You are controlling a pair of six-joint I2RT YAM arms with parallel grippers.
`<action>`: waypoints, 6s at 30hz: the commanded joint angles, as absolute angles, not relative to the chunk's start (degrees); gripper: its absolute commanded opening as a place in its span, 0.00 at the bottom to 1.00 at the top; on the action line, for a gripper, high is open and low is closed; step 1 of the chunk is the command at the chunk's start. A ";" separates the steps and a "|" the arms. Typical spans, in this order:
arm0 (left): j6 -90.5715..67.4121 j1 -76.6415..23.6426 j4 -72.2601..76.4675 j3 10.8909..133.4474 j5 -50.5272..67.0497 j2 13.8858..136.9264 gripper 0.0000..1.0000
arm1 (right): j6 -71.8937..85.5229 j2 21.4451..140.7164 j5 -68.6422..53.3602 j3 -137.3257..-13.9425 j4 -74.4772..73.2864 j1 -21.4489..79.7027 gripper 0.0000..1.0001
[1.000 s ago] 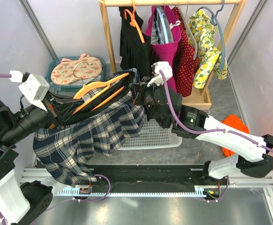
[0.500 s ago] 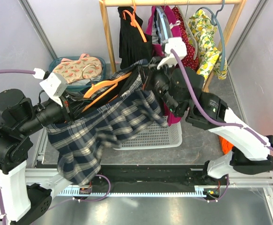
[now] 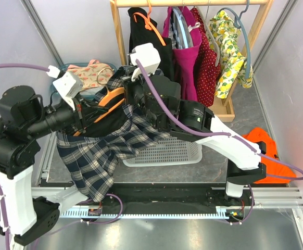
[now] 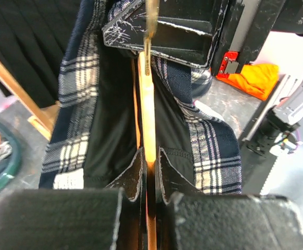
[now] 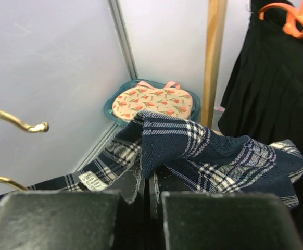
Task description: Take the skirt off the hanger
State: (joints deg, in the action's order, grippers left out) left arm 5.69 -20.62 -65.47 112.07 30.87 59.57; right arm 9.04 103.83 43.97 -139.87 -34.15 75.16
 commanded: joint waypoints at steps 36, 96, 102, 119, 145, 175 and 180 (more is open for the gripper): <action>2.90 -28.30 -45.09 130.08 15.20 77.52 0.02 | 11.78 94.82 48.35 -97.91 -13.72 102.48 0.92; 2.63 -29.36 -44.21 126.74 17.93 73.92 0.02 | 19.43 92.57 29.60 -93.40 -24.51 84.46 0.53; 3.43 -29.36 -44.21 126.21 16.96 72.68 0.02 | 11.09 81.74 41.19 -102.12 -25.93 84.38 0.84; 3.52 -29.36 -45.09 139.39 18.46 70.49 0.02 | 12.66 81.82 41.23 -92.37 -22.50 74.01 0.98; 1.58 -28.74 -46.05 132.98 23.29 65.57 0.02 | -6.66 72.43 56.06 -91.84 6.41 68.64 0.00; 22.69 -28.74 -88.07 130.30 29.54 55.11 0.02 | -26.45 75.49 69.77 -100.99 5.98 68.47 0.00; 24.60 -28.92 -87.97 133.42 20.49 53.53 0.02 | -24.09 76.03 74.09 -96.33 5.98 64.70 0.00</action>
State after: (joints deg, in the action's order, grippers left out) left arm 22.61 -28.95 -77.10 132.35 25.93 54.41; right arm -24.14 75.83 69.52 -98.24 3.42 67.81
